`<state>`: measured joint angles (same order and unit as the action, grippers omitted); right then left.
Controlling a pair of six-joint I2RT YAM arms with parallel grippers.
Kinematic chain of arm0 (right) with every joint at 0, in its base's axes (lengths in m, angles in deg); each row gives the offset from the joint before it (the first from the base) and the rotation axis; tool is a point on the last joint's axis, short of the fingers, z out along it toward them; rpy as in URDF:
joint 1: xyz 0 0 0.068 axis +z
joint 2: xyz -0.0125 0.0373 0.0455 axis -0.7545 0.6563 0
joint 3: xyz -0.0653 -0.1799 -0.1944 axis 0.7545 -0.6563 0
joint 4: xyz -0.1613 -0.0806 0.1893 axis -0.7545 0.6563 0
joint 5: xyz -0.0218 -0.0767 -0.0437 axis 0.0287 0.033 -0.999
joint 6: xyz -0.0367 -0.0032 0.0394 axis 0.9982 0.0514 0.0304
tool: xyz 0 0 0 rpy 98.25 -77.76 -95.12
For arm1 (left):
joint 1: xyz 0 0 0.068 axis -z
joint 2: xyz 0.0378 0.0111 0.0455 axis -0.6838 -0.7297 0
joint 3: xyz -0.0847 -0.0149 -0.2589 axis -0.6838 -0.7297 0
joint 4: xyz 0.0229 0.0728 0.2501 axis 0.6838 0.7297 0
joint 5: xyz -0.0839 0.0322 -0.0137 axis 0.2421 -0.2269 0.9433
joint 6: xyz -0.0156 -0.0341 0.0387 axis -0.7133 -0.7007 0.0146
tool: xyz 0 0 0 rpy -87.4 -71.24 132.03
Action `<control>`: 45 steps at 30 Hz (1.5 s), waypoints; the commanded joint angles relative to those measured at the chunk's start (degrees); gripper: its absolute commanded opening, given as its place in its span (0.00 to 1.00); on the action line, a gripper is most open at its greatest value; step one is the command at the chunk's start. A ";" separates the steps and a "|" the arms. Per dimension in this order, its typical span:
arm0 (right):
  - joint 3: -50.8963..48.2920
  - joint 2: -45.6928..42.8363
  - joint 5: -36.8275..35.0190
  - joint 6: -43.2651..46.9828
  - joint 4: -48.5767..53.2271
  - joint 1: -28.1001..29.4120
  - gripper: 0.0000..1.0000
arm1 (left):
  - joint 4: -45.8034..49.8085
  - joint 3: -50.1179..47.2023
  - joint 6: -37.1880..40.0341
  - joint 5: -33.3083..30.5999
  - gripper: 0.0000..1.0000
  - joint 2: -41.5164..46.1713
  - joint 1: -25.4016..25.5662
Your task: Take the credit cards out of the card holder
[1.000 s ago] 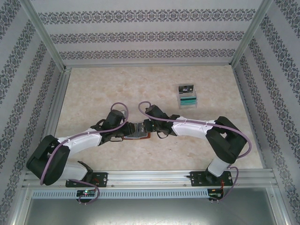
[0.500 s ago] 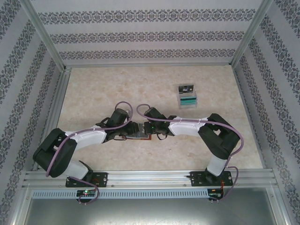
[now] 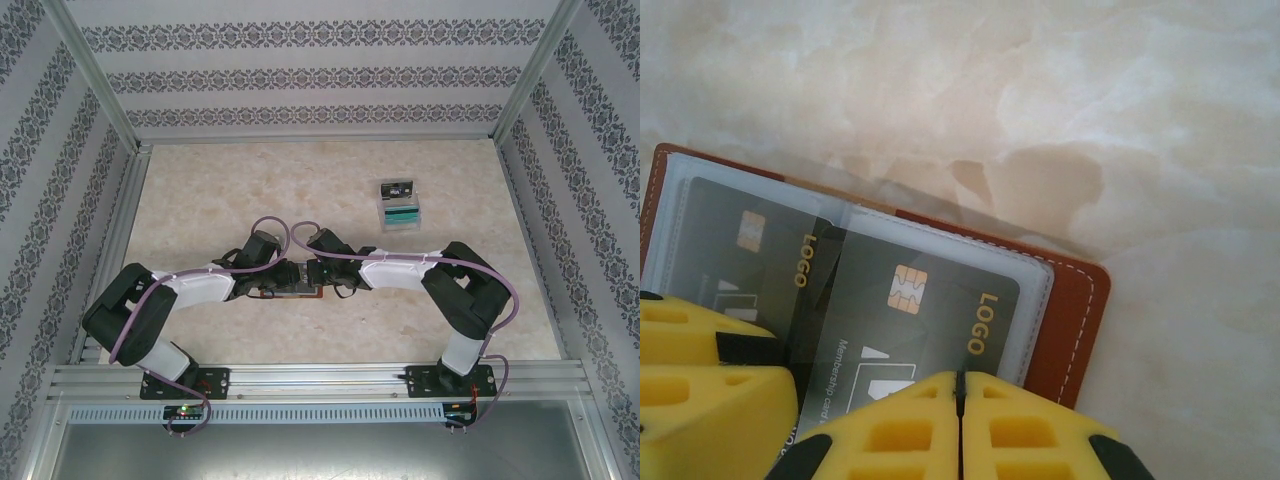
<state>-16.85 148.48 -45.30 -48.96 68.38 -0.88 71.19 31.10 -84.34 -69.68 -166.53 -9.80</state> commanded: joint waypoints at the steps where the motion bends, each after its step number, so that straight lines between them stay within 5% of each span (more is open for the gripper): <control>1: -0.71 1.42 0.50 -0.02 -0.23 -0.38 0.08 | -0.40 1.26 -0.70 0.26 0.26 -1.36 0.83; 23: -0.02 2.19 1.22 -0.80 -0.93 -0.02 0.08 | -1.01 1.00 -2.29 2.01 0.14 -1.70 0.93; 27: -0.33 2.01 1.00 -0.90 -0.94 -0.02 0.08 | -1.12 1.00 -2.52 2.11 0.00 -1.85 0.85; 45: -2.39 1.51 0.43 -1.14 -1.71 -1.42 0.08 | 2.61 -1.27 0.01 1.59 0.00 4.26 -2.32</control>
<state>-18.03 148.91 -44.90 -49.40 65.50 -1.63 73.01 30.60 -85.89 -69.22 -163.51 -11.46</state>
